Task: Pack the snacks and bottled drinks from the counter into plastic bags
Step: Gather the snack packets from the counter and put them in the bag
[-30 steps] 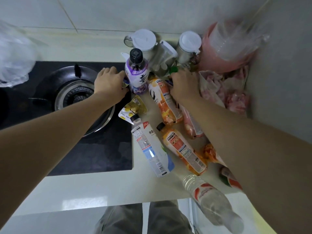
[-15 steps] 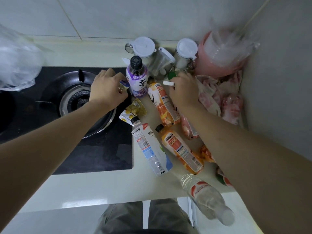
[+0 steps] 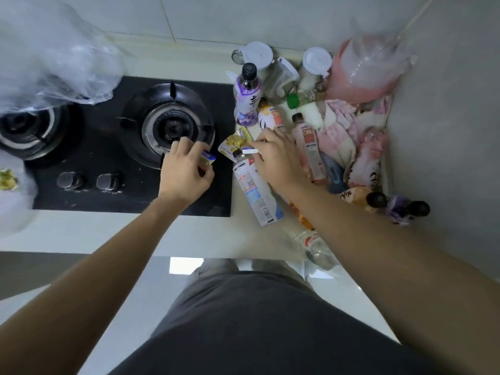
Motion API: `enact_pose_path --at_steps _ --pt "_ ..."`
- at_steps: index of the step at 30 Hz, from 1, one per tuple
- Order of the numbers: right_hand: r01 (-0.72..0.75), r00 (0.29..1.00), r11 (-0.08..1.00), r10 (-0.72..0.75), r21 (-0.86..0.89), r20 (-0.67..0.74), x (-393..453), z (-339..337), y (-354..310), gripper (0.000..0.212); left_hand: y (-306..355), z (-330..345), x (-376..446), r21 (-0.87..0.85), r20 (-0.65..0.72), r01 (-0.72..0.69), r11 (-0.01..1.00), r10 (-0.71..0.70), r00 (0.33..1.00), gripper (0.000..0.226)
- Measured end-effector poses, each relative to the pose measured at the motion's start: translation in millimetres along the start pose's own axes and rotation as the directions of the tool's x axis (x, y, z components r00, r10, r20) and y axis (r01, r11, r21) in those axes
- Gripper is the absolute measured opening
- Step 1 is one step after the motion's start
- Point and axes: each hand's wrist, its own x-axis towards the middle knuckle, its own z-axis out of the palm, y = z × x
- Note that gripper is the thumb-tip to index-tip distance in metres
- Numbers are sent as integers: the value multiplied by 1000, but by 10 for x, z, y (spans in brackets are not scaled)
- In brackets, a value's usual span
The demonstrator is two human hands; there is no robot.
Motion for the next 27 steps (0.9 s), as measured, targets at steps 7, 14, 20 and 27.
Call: enact_pose_path --at_steps 7,14,20,27 --pt "81 994 996 -83 22 75 -138 429 -475 25 -375 171 -623 -28 134 199 980 -194 972 50" --pt "162 962 982 -136 -94 238 -149 783 -842 24 -576 307 -724 -35 226 296 955 -281 933 51" --pt "162 945 976 -110 -147 309 -196 950 -930 35 -649 352 -730 -46 219 315 948 -299 929 53" --pt "136 964 989 -119 -59 238 -167 814 -860 55 -628 329 -781 -100 189 319 942 -297 936 50"
